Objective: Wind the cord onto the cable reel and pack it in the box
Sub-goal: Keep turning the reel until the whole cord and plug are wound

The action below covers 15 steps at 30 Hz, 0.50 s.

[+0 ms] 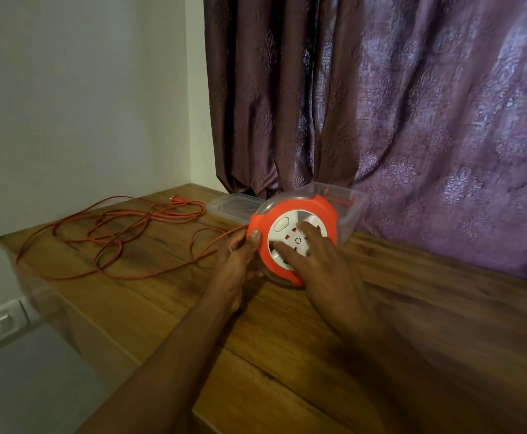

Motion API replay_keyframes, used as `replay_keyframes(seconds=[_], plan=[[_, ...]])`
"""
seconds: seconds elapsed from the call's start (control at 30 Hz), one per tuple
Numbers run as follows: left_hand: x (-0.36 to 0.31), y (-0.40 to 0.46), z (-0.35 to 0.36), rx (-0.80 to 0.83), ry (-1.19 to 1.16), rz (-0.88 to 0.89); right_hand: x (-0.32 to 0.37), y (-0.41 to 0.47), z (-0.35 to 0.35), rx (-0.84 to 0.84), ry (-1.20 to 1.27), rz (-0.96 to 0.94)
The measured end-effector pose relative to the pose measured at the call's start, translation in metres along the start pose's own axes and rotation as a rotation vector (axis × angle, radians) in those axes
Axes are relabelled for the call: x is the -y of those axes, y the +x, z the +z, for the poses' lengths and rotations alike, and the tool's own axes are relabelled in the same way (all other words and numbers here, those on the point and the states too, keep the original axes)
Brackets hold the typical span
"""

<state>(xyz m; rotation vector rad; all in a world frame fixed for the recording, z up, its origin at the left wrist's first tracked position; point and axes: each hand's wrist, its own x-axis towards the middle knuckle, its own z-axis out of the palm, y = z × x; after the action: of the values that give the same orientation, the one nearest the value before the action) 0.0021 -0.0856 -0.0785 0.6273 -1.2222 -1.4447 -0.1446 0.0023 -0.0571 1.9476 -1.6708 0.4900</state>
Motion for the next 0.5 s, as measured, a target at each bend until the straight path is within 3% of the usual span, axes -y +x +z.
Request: replay_keyframes(seconds=[0.2, 0.5], plan=[[-0.0016, -0.002, 0.0019, 0.02, 0.028, -0.01, 0.0005, 0.0017, -0.0006, 0.088, -0.046, 0.058], [-0.0026, -0.0036, 0.0019, 0.041, 0.039, 0.01, -0.0036, -0.0002, -0.0022, -0.021, 0.045, 0.165]])
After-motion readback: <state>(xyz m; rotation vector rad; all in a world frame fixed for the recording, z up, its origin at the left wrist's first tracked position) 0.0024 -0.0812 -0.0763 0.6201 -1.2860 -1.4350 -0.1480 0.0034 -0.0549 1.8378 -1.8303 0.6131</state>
